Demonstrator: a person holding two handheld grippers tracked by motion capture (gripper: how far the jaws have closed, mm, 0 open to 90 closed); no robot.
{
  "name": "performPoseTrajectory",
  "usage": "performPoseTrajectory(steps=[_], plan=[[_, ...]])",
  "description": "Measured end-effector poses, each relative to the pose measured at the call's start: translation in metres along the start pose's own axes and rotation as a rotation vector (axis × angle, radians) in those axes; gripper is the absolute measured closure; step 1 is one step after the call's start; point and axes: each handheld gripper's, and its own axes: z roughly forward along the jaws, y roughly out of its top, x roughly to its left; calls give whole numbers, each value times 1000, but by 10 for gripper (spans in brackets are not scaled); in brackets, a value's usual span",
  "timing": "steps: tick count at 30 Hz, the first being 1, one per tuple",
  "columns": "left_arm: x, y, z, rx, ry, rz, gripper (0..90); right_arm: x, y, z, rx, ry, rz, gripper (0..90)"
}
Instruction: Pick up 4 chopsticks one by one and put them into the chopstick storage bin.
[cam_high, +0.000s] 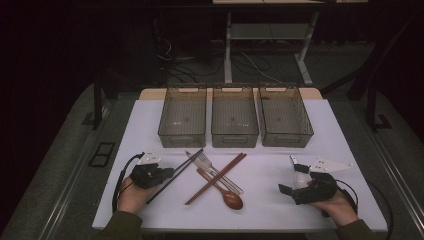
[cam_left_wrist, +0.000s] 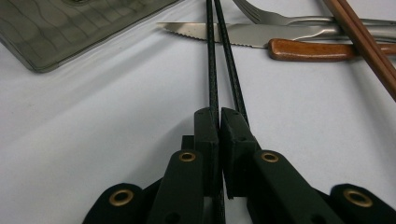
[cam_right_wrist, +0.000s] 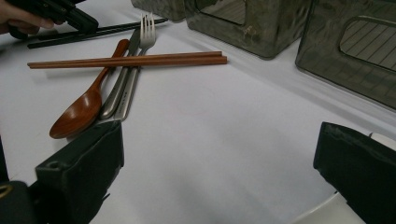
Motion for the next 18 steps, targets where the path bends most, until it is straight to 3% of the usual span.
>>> performPoseTrajectory(steps=[3, 9, 18], plan=[[1, 0, 0, -2, -4, -10, 849, 1, -1, 1, 2, -2, -3, 16], [0, 2, -2, 15, 10, 13, 850, 1, -1, 5, 10, -3, -22, 16], [-1, 5, -7, 2, -10, 11, 849, -4, -4, 4, 30, -16, -25, 16]])
